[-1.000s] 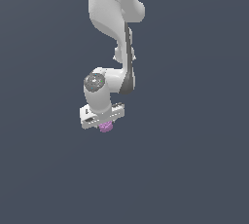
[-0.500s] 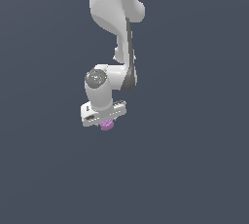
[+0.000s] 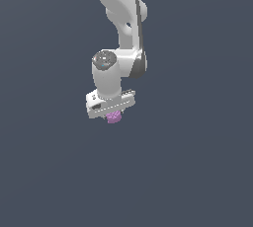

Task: Pick up the object and move it to a goal position.

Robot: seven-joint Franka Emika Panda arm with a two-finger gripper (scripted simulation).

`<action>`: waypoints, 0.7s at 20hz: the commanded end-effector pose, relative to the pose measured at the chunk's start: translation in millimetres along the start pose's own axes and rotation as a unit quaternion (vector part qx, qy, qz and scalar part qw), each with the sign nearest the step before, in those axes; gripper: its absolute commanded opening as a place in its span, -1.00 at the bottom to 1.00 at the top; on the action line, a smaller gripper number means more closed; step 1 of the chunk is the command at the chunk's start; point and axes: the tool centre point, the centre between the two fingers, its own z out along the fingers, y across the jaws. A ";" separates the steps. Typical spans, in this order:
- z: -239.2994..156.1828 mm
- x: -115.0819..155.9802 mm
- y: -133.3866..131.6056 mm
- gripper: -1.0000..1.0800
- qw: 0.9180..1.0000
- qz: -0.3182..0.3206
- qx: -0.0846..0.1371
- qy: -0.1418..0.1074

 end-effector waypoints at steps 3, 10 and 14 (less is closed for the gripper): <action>-42.1 -3.2 -22.9 -1.00 1.000 0.000 0.000 0.000; -116.7 -8.7 -63.4 -1.00 1.000 -0.001 -0.001 0.000; -161.6 -11.7 -87.2 -1.00 1.000 -0.001 -0.001 0.000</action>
